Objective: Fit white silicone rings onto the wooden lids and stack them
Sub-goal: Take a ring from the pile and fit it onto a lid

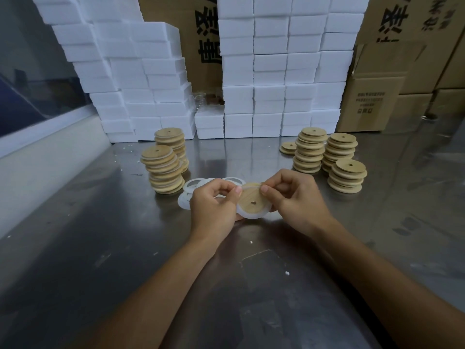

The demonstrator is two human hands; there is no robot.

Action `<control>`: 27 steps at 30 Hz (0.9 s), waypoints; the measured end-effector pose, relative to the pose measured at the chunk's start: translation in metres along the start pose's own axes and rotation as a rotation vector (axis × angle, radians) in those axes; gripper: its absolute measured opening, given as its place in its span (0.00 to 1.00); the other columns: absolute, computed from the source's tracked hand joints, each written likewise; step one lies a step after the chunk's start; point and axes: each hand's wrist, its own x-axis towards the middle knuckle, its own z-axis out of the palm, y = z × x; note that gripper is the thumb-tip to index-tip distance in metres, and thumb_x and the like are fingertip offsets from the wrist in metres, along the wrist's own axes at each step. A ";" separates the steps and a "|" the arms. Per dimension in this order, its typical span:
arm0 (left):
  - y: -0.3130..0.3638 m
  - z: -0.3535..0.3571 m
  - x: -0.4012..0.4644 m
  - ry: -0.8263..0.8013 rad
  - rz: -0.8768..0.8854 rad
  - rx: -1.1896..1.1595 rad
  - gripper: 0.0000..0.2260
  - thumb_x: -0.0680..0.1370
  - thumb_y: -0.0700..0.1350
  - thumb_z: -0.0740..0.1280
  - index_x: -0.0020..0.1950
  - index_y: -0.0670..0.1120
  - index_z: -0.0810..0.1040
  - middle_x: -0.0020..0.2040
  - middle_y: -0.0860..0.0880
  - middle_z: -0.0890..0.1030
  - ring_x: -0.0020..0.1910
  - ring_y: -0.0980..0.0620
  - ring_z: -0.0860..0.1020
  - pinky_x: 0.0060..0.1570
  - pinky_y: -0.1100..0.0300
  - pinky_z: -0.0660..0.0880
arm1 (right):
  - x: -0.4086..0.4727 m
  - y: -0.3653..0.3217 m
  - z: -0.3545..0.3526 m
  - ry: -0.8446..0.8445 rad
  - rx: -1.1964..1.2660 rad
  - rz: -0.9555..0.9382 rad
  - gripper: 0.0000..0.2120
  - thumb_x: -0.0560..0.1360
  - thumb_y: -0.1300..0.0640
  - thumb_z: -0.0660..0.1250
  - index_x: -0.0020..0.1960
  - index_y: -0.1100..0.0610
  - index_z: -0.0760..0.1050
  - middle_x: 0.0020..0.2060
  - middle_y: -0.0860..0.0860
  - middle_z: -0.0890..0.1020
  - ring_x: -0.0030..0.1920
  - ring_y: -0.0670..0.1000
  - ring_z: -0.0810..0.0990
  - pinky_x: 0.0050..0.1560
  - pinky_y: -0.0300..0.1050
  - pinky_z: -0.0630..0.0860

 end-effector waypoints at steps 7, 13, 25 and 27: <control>0.005 -0.006 -0.001 -0.035 0.060 0.077 0.11 0.75 0.35 0.72 0.35 0.47 0.79 0.34 0.53 0.83 0.38 0.48 0.84 0.35 0.51 0.83 | -0.002 -0.001 -0.004 -0.050 0.077 0.037 0.04 0.75 0.66 0.70 0.45 0.68 0.79 0.39 0.59 0.86 0.42 0.58 0.85 0.38 0.41 0.82; 0.001 -0.005 -0.001 -0.058 -0.011 0.006 0.11 0.75 0.32 0.69 0.34 0.42 0.77 0.33 0.50 0.84 0.36 0.48 0.85 0.34 0.50 0.83 | -0.003 0.005 -0.003 -0.031 0.155 0.141 0.03 0.77 0.65 0.69 0.46 0.64 0.78 0.39 0.62 0.85 0.36 0.51 0.80 0.36 0.39 0.79; -0.004 -0.006 -0.003 -0.251 0.285 0.323 0.07 0.73 0.53 0.73 0.46 0.52 0.78 0.33 0.55 0.79 0.33 0.58 0.78 0.33 0.68 0.73 | -0.008 -0.001 0.002 0.057 -0.277 -0.233 0.07 0.74 0.68 0.69 0.45 0.57 0.82 0.38 0.46 0.84 0.42 0.43 0.82 0.43 0.40 0.79; -0.004 -0.008 -0.004 -0.331 0.379 0.480 0.14 0.75 0.62 0.66 0.41 0.52 0.77 0.32 0.55 0.77 0.33 0.57 0.76 0.32 0.65 0.71 | -0.009 -0.004 0.003 0.019 -0.321 -0.311 0.08 0.74 0.68 0.68 0.46 0.57 0.81 0.39 0.45 0.84 0.43 0.43 0.81 0.43 0.40 0.79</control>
